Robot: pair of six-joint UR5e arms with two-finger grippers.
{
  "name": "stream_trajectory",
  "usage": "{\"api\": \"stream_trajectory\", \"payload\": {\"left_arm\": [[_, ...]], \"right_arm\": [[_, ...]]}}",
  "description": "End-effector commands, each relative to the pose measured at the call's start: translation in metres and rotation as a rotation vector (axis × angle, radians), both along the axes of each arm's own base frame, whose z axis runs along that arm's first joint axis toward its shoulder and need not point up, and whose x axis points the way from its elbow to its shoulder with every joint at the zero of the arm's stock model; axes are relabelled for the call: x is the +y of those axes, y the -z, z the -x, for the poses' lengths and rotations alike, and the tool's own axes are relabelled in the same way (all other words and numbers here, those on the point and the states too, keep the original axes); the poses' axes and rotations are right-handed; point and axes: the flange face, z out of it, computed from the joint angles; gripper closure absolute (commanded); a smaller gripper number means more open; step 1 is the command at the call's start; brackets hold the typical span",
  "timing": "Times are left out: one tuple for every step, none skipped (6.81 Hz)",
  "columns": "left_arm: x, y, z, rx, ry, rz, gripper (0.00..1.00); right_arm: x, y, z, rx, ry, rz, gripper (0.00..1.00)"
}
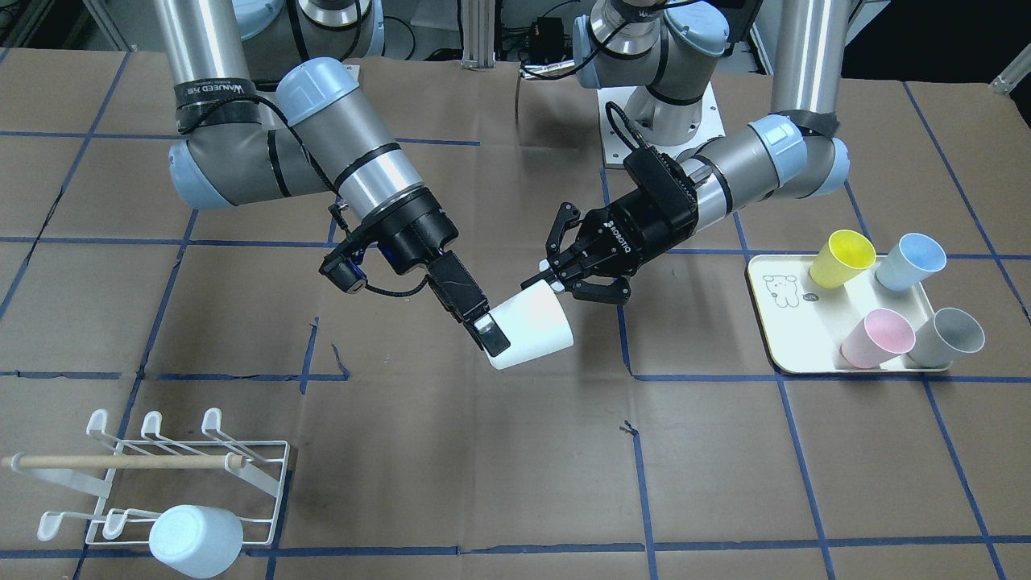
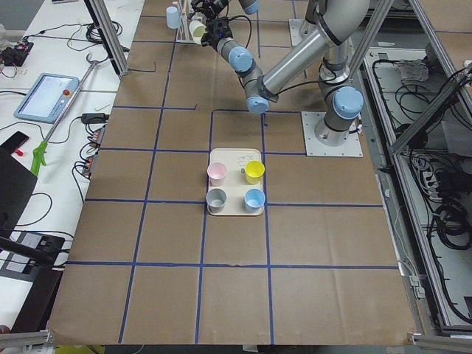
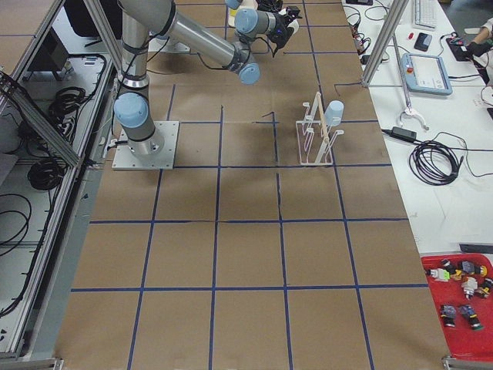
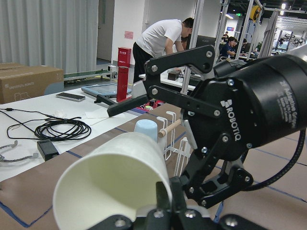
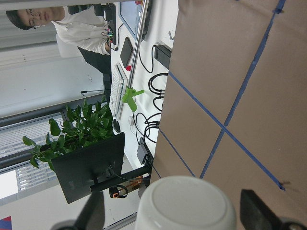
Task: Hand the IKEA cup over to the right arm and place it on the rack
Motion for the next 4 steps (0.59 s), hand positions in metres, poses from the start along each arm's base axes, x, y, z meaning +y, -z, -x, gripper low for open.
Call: {"api": "stream_trajectory", "payload": {"left_arm": [[0.0000,0.0000,0.0000,0.000,0.000,0.000,0.96],[0.0000,0.0000,0.0000,0.000,0.000,0.000,0.96],[0.0000,0.0000,0.0000,0.001,0.000,-0.001,0.96],[0.0000,0.0000,0.0000,0.000,0.000,0.000,0.96]], "right_arm": [[-0.0045,0.0060,-0.0106,-0.006,-0.006,-0.011,0.01],[-0.0056,0.0050,-0.0120,-0.020,-0.001,-0.018,0.01],[-0.0053,0.0068,-0.0136,-0.020,-0.002,-0.022,0.01],[-0.0028,0.0070,-0.0178,-0.017,-0.004,-0.021,0.01]]}}
